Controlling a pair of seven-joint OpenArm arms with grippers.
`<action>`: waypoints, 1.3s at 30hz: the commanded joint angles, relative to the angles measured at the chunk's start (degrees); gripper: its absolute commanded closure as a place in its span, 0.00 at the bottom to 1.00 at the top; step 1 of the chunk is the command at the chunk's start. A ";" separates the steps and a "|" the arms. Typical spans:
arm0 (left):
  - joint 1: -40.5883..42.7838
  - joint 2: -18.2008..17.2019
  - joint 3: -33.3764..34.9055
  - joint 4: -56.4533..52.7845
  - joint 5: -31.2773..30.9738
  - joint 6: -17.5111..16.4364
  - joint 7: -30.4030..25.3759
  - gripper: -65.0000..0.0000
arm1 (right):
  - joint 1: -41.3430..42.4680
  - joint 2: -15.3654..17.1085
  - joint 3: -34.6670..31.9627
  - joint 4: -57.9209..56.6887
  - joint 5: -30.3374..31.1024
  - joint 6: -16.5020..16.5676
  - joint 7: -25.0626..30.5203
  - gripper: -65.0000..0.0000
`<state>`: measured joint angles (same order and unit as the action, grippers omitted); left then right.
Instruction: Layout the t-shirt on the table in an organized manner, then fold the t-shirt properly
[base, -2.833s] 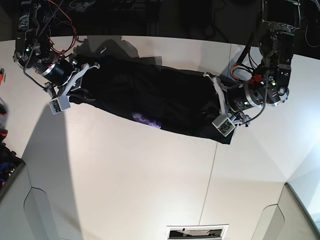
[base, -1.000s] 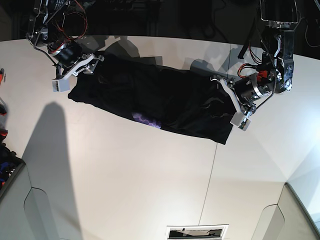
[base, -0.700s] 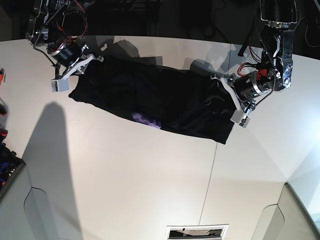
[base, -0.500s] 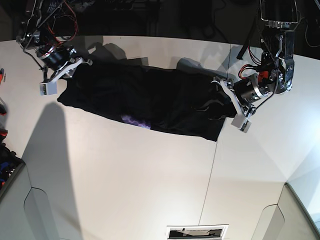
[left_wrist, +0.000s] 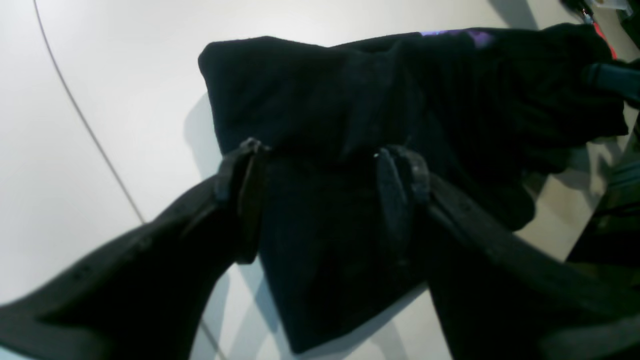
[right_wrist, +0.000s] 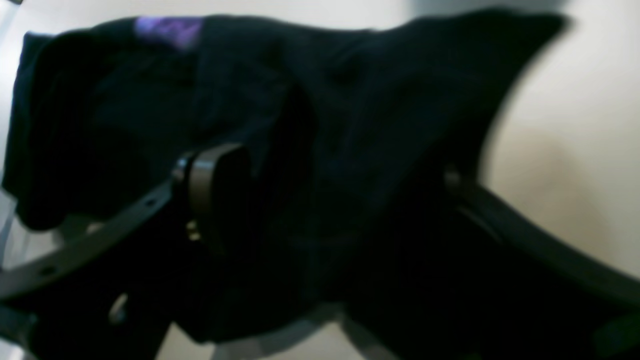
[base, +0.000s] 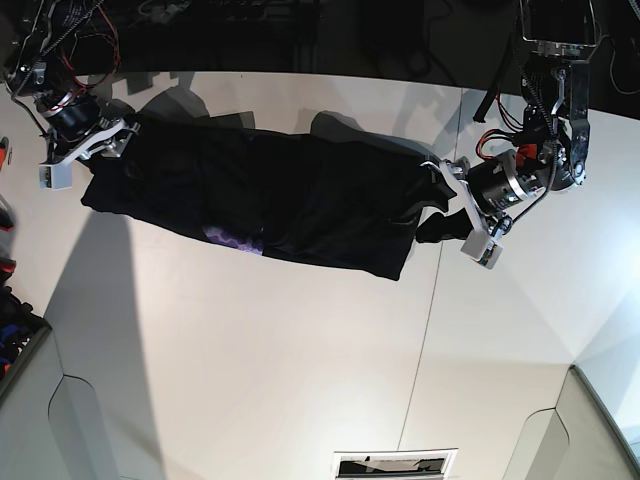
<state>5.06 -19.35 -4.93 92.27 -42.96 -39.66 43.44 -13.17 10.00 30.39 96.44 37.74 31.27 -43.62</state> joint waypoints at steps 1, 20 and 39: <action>-0.90 -0.52 -0.31 1.05 -0.94 -0.34 -0.98 0.42 | 0.42 0.76 1.66 1.86 1.84 0.44 1.14 0.31; -0.92 -0.50 -0.31 1.05 1.60 -0.34 -1.20 0.42 | 0.31 4.44 6.67 -5.81 1.49 0.07 3.61 0.31; -0.90 -0.57 -0.66 1.05 -0.48 -0.34 -0.98 0.42 | 1.75 3.34 -7.69 -9.03 0.24 0.87 4.66 0.37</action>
<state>5.04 -19.38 -5.17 92.27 -42.22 -39.66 43.53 -11.55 13.13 22.74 87.07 38.83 32.40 -37.47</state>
